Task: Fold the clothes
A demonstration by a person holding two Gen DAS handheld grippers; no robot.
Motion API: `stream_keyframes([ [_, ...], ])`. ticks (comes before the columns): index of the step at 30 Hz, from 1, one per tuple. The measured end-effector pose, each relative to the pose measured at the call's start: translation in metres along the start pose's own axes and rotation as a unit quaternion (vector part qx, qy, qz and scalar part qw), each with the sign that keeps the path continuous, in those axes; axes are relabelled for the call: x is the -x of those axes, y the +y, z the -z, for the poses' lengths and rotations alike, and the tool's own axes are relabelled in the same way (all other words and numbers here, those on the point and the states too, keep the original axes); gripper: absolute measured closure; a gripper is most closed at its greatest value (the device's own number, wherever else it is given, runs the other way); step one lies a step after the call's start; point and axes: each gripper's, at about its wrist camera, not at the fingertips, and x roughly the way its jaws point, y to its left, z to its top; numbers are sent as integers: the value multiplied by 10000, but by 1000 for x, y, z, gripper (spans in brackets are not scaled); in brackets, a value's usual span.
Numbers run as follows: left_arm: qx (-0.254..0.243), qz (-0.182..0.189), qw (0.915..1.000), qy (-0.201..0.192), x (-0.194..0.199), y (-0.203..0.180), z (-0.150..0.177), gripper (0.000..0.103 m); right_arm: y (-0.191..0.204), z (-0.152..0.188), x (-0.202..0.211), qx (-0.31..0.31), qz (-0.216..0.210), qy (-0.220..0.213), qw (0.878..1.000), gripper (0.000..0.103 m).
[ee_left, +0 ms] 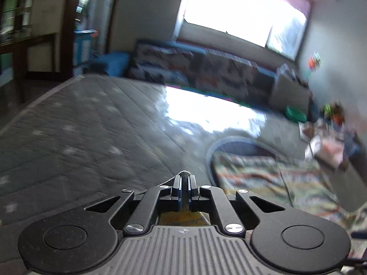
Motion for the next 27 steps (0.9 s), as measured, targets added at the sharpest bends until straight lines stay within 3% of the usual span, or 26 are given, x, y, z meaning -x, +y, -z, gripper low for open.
stream_keyframes([
  [4,391,-162,9986,-304,46,32,8,98,4,-3,-1,57,-55,-34,10000,29],
  [7,578,-344,9973,-286,74,49,28,98,6,-4,-1,97,-77,-20,9999,29],
  [12,707,-1101,9913,143,96,76,66,98,8,-4,-4,172,-123,80,9997,29],
  [15,738,-1553,9835,569,95,86,82,98,8,-4,-7,211,-161,126,9996,29],
  [18,842,-1687,9802,612,94,90,84,97,9,-4,-8,248,-195,123,9994,29],
  [24,450,-961,9926,591,78,55,68,94,8,-4,-6,245,-178,115,9995,29],
  [27,310,-732,9932,847,58,44,76,94,7,-2,-4,196,-165,111,9996,28],
])
